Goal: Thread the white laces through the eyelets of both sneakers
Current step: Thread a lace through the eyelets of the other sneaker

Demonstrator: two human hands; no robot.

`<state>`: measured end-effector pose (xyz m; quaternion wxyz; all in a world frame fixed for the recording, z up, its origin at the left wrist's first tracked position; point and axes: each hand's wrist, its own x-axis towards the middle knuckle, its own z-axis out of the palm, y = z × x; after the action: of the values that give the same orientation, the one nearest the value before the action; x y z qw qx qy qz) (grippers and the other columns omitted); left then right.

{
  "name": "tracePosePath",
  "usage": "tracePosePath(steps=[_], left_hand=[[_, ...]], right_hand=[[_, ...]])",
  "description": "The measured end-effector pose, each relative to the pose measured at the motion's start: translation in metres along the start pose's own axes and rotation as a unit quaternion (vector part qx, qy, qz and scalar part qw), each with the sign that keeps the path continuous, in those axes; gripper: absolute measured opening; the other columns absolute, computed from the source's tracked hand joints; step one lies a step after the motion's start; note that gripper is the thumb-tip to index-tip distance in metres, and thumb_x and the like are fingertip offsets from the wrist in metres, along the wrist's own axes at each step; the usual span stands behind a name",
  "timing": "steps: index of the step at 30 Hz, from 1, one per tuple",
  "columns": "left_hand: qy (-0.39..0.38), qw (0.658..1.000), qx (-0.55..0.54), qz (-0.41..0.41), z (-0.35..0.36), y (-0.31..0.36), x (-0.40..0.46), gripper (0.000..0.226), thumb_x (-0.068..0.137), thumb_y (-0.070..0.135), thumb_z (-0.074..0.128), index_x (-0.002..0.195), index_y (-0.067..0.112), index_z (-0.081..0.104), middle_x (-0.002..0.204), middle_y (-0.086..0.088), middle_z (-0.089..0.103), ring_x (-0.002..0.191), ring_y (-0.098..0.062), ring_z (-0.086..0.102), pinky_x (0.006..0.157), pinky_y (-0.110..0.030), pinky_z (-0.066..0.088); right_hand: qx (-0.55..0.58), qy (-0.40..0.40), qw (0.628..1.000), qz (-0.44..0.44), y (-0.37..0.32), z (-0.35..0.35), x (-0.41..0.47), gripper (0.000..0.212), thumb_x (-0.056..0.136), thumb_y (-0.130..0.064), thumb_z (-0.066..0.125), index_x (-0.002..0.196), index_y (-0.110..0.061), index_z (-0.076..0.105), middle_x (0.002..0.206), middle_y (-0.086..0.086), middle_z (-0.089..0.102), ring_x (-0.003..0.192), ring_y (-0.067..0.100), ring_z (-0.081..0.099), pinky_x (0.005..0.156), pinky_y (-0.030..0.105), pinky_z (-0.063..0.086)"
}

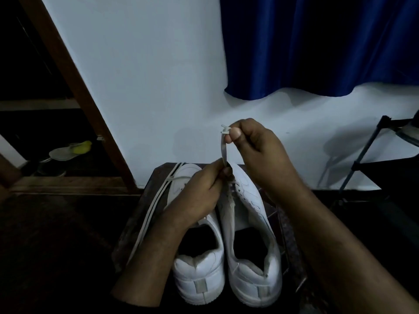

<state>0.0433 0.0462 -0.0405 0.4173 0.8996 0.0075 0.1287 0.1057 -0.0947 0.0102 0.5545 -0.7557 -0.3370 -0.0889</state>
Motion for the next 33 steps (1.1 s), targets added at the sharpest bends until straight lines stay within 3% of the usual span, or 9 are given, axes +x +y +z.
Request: tracePosePath(steps=[5,8,10,13,16,21,27,30,33], left_hand=[[0.005,1.0,0.019,0.007,0.0,-0.004,0.002,0.022,0.105,0.03,0.042,0.094,0.022,0.06,0.09,0.004,0.07,0.091,-0.016,0.066,0.085,-0.044,0.051],[0.002,0.999,0.033,0.027,0.001,-0.007,0.005,0.028,0.102,0.036,0.038,0.089,0.019,0.057,0.083,0.006,0.067,0.087,-0.02,0.065,0.086,-0.05,0.05],[0.01,0.999,0.034,0.031,0.002,-0.01,0.007,0.03,0.103,0.038,0.037,0.087,0.02,0.056,0.086,0.008,0.07,0.09,-0.018,0.066,0.091,-0.051,0.049],[0.047,0.998,0.027,0.029,0.003,-0.014,0.008,0.026,0.101,0.034,0.038,0.088,0.024,0.057,0.089,0.009,0.067,0.092,-0.019,0.064,0.088,-0.048,0.05],[0.065,0.995,0.057,0.04,0.005,-0.016,0.008,0.024,0.102,0.039,0.033,0.088,0.031,0.051,0.09,0.005,0.056,0.091,-0.026,0.057,0.086,-0.054,0.047],[0.045,0.996,0.075,0.029,0.006,-0.017,0.008,0.035,0.099,0.048,0.028,0.09,0.025,0.053,0.1,0.0,0.052,0.097,-0.025,0.054,0.091,-0.052,0.047],[-0.018,0.996,0.084,0.039,0.006,-0.024,0.008,0.032,0.1,0.047,0.03,0.102,0.026,0.055,0.104,0.003,0.048,0.103,-0.024,0.054,0.095,-0.05,0.047],[-0.017,0.992,0.121,0.042,0.007,-0.026,0.008,0.032,0.097,0.048,0.028,0.102,0.03,0.054,0.103,0.005,0.047,0.103,-0.027,0.053,0.097,-0.051,0.046],[-0.019,0.989,0.143,0.041,0.008,-0.027,0.007,0.033,0.101,0.048,0.028,0.104,0.03,0.055,0.103,0.009,0.045,0.106,-0.022,0.052,0.104,-0.053,0.042]], right_hand=[[0.356,-0.06,0.927,0.101,-0.011,0.006,0.009,0.027,0.109,-0.023,0.037,0.091,-0.013,0.055,0.087,0.005,0.071,0.083,0.021,0.07,0.087,0.04,0.054],[0.412,-0.018,0.908,0.078,-0.019,-0.004,0.015,0.025,0.11,-0.021,0.035,0.092,-0.014,0.051,0.072,-0.002,0.056,0.058,0.01,0.045,0.068,0.028,0.052],[0.325,0.036,0.944,0.046,-0.018,-0.013,0.018,0.024,0.11,-0.022,0.035,0.093,-0.013,0.051,0.072,-0.001,0.054,0.057,0.009,0.038,0.057,0.022,0.041],[-0.014,0.042,0.999,-0.023,0.0,-0.02,0.013,0.015,0.108,-0.016,0.04,0.1,-0.014,0.053,0.08,-0.003,0.064,0.064,0.006,0.051,0.058,0.017,0.04],[-0.229,-0.139,0.963,-0.024,0.024,-0.012,0.0,0.037,0.099,-0.007,0.045,0.126,-0.031,0.053,0.095,-0.01,0.064,0.088,0.009,0.063,0.075,0.021,0.05],[-0.33,-0.216,0.919,-0.011,0.048,-0.005,-0.005,0.019,0.098,-0.033,0.049,0.08,-0.028,0.048,0.076,-0.006,0.049,0.077,0.025,0.056,0.071,0.045,0.053],[-0.186,-0.157,0.969,-0.03,0.039,-0.015,-0.004,0.023,0.104,-0.023,0.052,0.084,-0.026,0.064,0.084,-0.008,0.064,0.085,0.015,0.049,0.075,0.016,0.039],[-0.058,-0.089,0.994,-0.004,0.034,-0.009,-0.002,0.027,0.106,-0.036,0.046,0.081,-0.036,0.059,0.084,-0.016,0.062,0.091,0.017,0.056,0.081,0.03,0.048],[0.205,-0.028,0.977,0.054,0.017,-0.009,-0.003,0.026,0.108,-0.028,0.042,0.091,-0.019,0.059,0.093,-0.017,0.067,0.083,0.004,0.055,0.079,0.022,0.048]])
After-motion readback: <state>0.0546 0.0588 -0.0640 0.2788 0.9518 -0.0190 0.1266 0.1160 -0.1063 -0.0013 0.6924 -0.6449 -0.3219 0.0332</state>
